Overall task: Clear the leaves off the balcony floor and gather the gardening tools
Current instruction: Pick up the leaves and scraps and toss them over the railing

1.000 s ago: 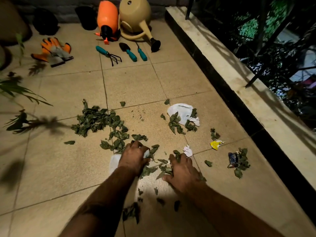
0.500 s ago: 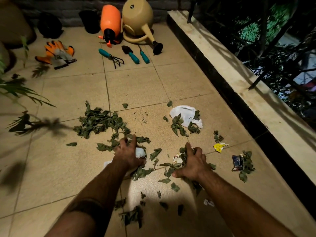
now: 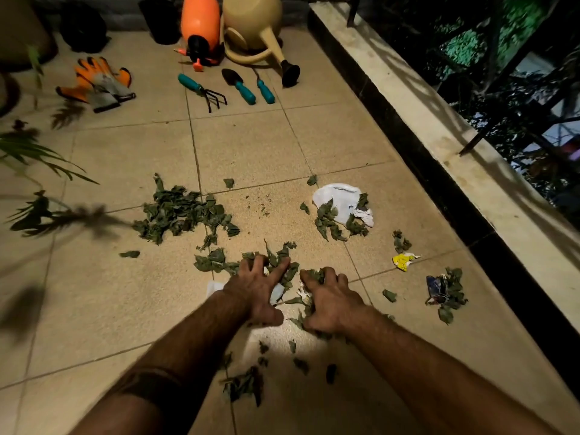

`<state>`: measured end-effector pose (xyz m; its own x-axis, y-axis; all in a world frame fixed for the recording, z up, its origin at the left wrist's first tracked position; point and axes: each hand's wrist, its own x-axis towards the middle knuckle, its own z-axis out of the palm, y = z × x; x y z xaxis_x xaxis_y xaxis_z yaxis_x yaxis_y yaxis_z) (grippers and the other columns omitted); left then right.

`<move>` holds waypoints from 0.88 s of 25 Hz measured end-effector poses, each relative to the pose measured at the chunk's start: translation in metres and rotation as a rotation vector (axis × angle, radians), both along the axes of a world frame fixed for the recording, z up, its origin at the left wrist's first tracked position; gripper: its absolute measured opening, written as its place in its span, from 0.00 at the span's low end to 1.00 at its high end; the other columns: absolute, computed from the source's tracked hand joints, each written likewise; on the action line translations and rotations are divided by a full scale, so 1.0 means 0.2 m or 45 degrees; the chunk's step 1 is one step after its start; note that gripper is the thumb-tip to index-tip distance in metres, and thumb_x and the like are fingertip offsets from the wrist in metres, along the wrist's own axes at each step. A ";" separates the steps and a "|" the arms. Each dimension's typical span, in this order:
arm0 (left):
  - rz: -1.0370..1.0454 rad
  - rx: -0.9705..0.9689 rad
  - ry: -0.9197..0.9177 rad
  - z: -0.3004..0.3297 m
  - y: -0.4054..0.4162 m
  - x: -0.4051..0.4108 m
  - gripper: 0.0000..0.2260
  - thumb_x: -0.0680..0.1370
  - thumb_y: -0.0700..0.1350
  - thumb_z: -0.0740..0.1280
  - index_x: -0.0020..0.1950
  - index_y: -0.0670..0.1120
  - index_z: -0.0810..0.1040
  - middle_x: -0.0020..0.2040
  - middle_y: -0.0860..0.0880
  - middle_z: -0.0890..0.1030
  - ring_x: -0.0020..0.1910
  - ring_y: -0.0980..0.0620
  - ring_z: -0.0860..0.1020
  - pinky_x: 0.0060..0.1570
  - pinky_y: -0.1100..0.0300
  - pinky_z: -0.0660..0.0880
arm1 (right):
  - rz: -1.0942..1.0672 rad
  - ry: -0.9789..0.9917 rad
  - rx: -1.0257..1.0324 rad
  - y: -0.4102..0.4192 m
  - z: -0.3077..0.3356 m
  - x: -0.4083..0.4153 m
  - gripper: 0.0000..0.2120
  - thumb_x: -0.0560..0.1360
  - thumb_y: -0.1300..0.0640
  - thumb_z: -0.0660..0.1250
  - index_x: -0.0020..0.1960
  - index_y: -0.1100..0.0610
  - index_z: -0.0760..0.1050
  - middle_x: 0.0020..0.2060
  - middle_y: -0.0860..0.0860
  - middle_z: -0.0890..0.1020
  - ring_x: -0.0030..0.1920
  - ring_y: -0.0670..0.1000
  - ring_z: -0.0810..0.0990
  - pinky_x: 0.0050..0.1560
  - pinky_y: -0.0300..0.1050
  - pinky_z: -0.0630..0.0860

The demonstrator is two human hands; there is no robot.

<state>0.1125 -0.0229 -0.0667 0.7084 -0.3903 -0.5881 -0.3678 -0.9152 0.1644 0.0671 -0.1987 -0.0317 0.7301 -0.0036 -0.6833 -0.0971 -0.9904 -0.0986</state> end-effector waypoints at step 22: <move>0.243 -0.509 -0.510 1.28 0.02 0.10 0.16 0.79 0.42 0.67 0.66 0.50 0.76 0.63 0.45 0.75 0.58 0.44 0.77 0.59 0.52 0.75 | -0.400 -0.618 0.431 -0.07 1.18 0.14 0.14 0.81 0.62 0.61 0.64 0.60 0.79 0.57 0.60 0.81 0.40 0.46 0.75 0.35 0.29 0.65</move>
